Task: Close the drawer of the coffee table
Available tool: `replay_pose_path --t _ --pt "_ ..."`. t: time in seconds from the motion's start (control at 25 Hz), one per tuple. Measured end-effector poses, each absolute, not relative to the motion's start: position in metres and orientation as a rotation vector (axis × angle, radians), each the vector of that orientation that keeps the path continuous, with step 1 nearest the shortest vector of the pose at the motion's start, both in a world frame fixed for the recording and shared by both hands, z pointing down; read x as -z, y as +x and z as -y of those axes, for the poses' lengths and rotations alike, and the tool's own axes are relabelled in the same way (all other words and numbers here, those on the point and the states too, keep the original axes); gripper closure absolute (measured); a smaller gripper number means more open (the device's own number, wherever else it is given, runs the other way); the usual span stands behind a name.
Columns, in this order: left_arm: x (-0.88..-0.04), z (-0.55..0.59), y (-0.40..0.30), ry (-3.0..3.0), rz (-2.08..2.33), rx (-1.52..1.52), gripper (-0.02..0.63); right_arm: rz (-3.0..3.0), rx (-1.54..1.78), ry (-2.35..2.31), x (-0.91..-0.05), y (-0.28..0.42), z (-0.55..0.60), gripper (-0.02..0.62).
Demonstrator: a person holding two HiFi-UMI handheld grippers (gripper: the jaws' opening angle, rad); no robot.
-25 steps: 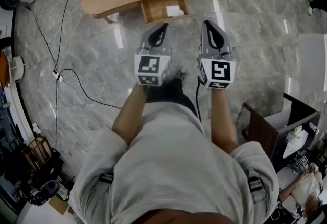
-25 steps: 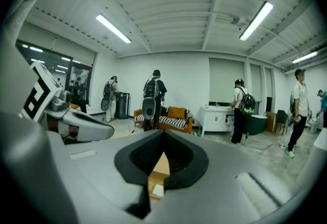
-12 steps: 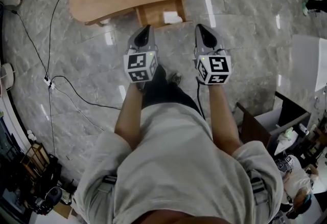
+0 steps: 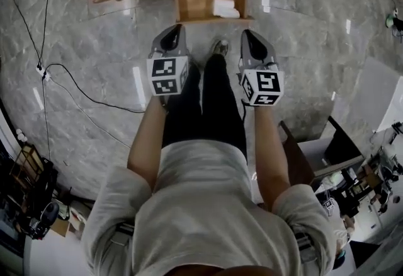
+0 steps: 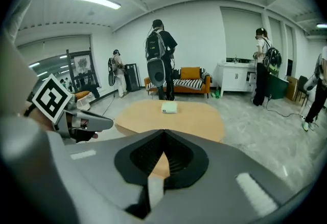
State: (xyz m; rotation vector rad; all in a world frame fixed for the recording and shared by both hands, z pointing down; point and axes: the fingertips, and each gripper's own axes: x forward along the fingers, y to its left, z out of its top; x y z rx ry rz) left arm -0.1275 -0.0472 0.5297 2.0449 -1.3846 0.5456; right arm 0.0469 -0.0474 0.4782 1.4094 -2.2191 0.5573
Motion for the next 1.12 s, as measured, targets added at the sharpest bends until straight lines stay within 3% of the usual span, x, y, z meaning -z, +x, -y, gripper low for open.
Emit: replay_pose_path --t 0.48,0.8,1.12 --pt "-0.664 0.058 -0.108 1.974 1.317 -0.693 0.586 2.196 -0.694 1.17 -0.639 0.044 0.064 0.588" --pt "-0.743 0.057 -0.083 2.263 1.089 -1.197 0.586 2.159 -0.427 0.969 -0.712 0.044 0.086 0.588" --pt "-0.821 0.045 -0.127 2.188 0.983 -1.5 0.586 2.034 -0.284 0.753 -0.782 0.066 0.08 0.588"
